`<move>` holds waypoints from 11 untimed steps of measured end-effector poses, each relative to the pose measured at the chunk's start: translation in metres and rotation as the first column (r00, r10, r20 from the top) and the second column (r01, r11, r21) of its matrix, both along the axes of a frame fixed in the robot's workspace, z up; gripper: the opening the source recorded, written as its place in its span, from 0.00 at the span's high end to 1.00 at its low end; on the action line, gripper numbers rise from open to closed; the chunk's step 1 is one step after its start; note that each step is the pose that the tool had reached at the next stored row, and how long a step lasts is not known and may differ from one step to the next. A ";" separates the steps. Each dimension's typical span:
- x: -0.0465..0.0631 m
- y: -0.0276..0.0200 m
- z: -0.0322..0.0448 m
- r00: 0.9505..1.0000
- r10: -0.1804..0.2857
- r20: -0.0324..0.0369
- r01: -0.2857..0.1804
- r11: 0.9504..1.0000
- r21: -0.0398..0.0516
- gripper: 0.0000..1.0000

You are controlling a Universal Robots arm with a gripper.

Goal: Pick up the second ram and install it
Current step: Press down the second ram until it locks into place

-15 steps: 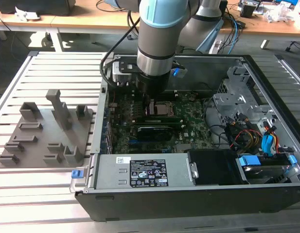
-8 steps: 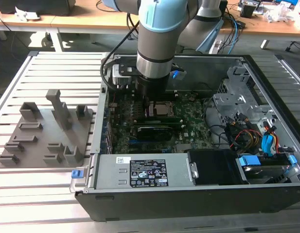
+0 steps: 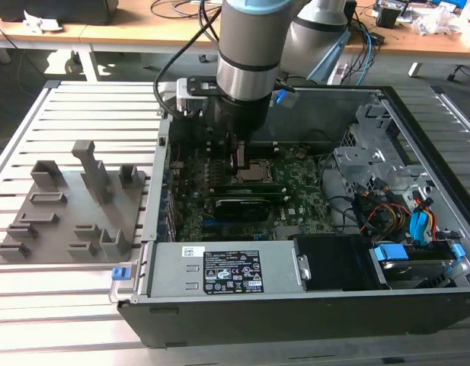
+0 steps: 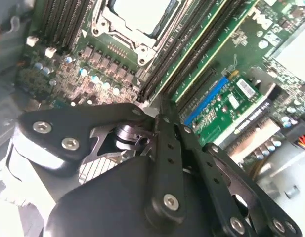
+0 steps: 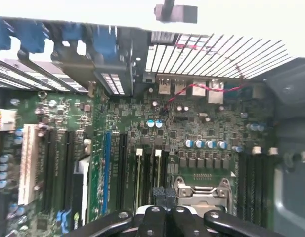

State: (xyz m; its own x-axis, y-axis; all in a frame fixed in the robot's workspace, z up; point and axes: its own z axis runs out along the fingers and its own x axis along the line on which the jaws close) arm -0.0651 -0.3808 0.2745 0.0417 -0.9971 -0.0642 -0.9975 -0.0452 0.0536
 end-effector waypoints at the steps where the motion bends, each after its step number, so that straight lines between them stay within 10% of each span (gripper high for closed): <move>1: 0.004 0.0000 0.0025 1.000 0.000 -0.008 0.000 1.000 0.000 0.89; 6: 0.011 0.0000 0.0267 1.000 0.000 -0.019 0.000 1.000 0.000 0.89; 11: 0.011 0.0000 0.0287 1.000 0.000 -0.020 0.000 1.000 0.000 0.89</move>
